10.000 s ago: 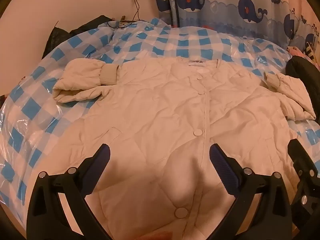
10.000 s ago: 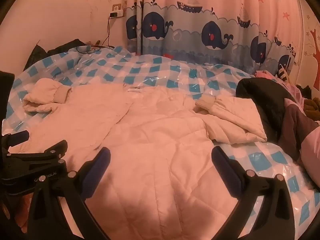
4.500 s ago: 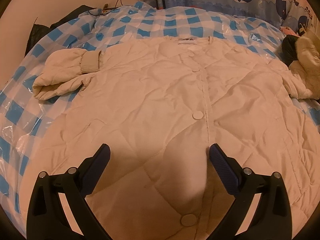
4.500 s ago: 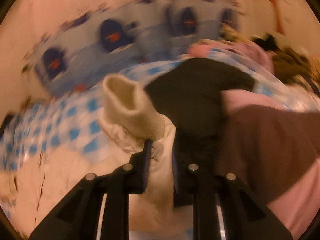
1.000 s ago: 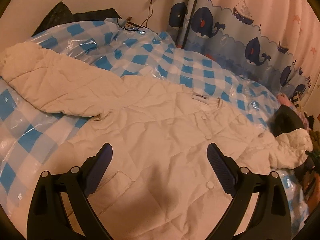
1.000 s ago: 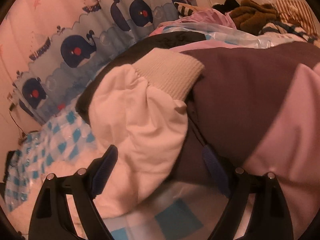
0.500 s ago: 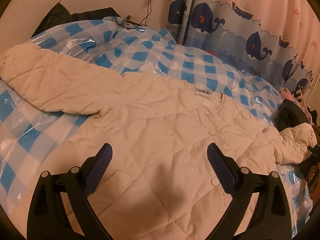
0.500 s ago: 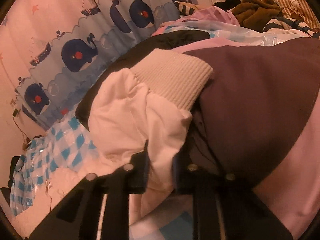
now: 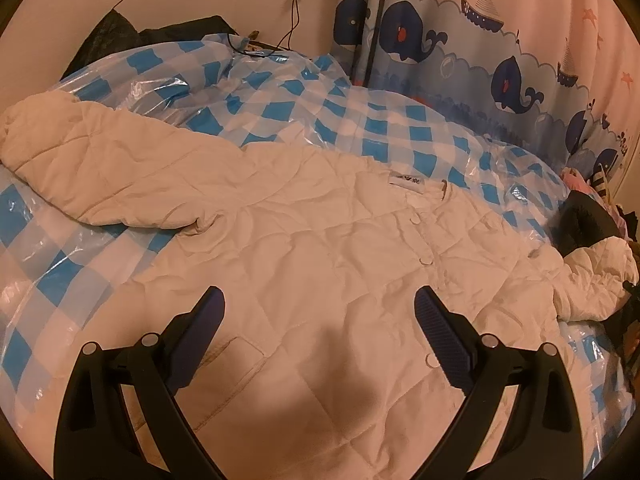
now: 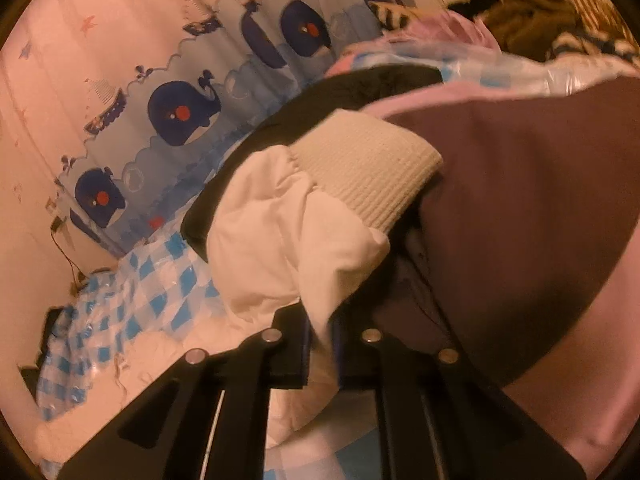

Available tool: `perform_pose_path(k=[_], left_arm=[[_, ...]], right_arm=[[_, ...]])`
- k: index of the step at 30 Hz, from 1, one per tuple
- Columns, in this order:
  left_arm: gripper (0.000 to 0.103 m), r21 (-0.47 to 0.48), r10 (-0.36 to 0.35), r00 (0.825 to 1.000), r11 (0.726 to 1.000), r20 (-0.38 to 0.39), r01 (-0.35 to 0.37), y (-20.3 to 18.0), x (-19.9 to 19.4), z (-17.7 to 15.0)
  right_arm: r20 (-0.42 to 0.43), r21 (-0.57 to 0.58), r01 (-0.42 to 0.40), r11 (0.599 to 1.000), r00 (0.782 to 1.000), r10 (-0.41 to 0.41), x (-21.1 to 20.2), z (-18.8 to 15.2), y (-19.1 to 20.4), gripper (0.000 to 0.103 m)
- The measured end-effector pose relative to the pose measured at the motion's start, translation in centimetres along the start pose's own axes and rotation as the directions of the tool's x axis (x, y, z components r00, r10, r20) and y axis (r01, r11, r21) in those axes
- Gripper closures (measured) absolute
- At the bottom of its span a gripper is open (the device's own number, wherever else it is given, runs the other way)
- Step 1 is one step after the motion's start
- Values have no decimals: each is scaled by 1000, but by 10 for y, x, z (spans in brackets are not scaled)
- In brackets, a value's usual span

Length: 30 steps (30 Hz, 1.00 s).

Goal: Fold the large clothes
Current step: 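Carry the sleeve in the right tool across the jacket front toward the other sleeve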

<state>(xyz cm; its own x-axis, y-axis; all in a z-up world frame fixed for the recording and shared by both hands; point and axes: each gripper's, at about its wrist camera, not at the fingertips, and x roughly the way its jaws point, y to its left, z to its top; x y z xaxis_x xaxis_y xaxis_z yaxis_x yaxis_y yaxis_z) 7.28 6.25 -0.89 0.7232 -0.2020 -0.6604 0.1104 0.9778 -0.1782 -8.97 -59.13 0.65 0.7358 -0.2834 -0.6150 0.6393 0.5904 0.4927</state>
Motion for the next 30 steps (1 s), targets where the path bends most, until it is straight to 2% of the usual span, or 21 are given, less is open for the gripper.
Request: perform_pose_path(k=[2, 4, 5, 6, 8, 14, 18, 22, 30], left_arm=[[11, 17, 13, 1000, 1000, 8, -13, -2, -1, -1], [11, 28, 17, 1000, 999, 11, -17, -4, -2, -1], [11, 35, 20, 1000, 999, 15, -20, -5, -2, -1], [11, 41, 23, 1000, 999, 18, -23, -5, -3, -1], [11, 58, 31, 999, 998, 24, -33, -7, -4, -1], [11, 73, 36, 998, 997, 45, -39, -8, -10, 1], [11, 61, 32, 998, 998, 60, -35, -4, -16, 5], [11, 36, 26, 997, 999, 68, -28, 4, -20, 9], [11, 36, 49, 996, 998, 75, -52, 12, -23, 14]], right_arm=[[3, 36, 15, 999, 1000, -15, 3, 4, -8, 69], [-3, 65, 13, 998, 1000, -13, 7, 9, -14, 69], [-6, 55, 13, 998, 1000, -12, 8, 10, -11, 75], [-8, 40, 12, 999, 1000, -12, 9, 10, -8, 86], [5, -10, 13, 1000, 1000, -13, 5, 9, 6, 92], [79, -95, -23, 995, 996, 30, -22, 6, 48, 94], [102, -181, -87, 980, 989, 107, -39, 0, 102, 95], [85, -255, -164, 953, 978, 191, -45, -17, 160, 95], [-19, -429, -288, 856, 951, 310, -32, -88, 280, 95]])
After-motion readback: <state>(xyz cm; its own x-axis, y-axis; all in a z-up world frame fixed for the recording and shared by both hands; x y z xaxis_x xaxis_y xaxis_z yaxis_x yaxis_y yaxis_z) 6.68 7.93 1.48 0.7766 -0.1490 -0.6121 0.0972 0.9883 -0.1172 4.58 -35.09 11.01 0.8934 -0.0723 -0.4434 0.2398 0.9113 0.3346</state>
